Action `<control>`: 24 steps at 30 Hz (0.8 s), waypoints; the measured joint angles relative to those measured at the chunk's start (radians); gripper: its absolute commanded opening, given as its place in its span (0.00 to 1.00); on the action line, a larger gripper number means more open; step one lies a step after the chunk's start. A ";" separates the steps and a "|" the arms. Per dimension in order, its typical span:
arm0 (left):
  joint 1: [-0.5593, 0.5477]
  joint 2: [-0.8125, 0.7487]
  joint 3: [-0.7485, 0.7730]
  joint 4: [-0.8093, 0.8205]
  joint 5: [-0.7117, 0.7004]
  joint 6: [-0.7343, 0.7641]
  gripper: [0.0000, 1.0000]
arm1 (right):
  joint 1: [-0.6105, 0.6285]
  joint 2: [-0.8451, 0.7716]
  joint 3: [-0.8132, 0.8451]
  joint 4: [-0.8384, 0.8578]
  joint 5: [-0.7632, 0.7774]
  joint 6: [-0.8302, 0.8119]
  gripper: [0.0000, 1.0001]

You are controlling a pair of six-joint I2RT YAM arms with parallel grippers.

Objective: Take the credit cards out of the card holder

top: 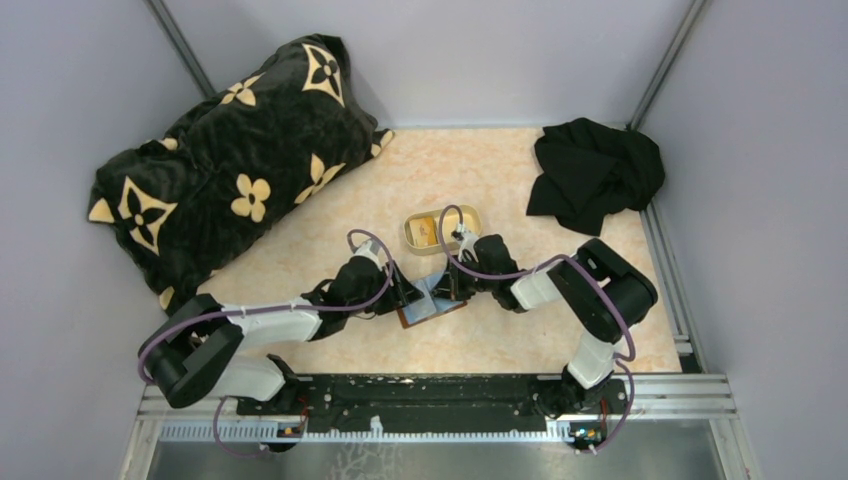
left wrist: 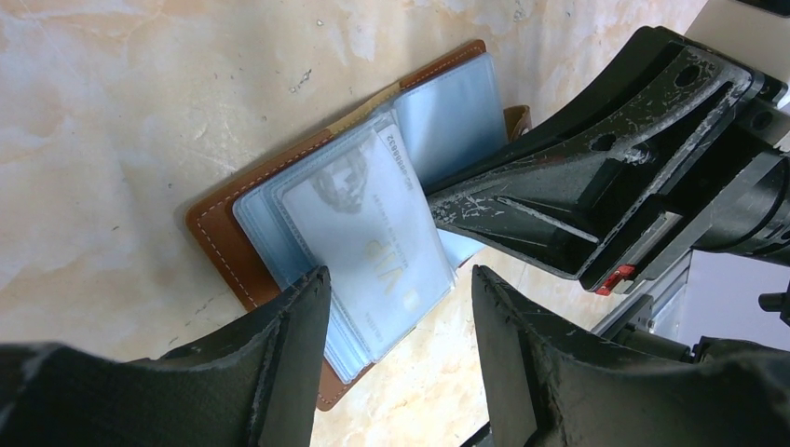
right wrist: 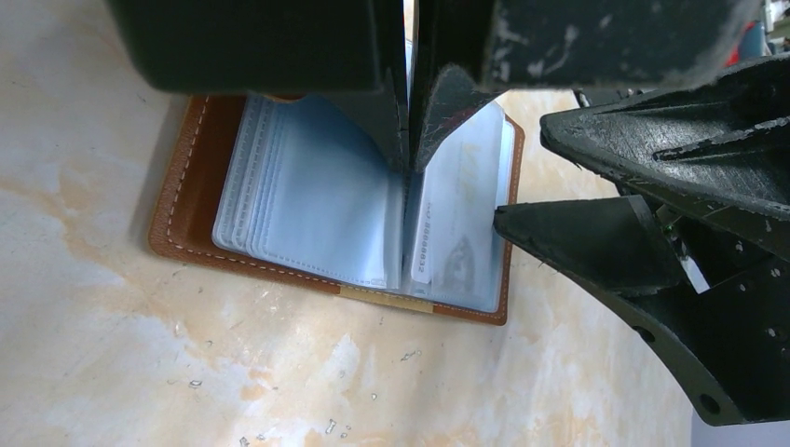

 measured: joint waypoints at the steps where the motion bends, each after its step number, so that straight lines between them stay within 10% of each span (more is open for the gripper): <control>1: -0.002 0.000 0.000 -0.002 0.000 0.001 0.62 | 0.000 0.001 0.000 0.003 -0.001 0.001 0.00; 24: -0.011 -0.034 0.048 -0.105 0.000 0.021 0.62 | -0.001 0.008 0.000 0.017 -0.006 0.003 0.00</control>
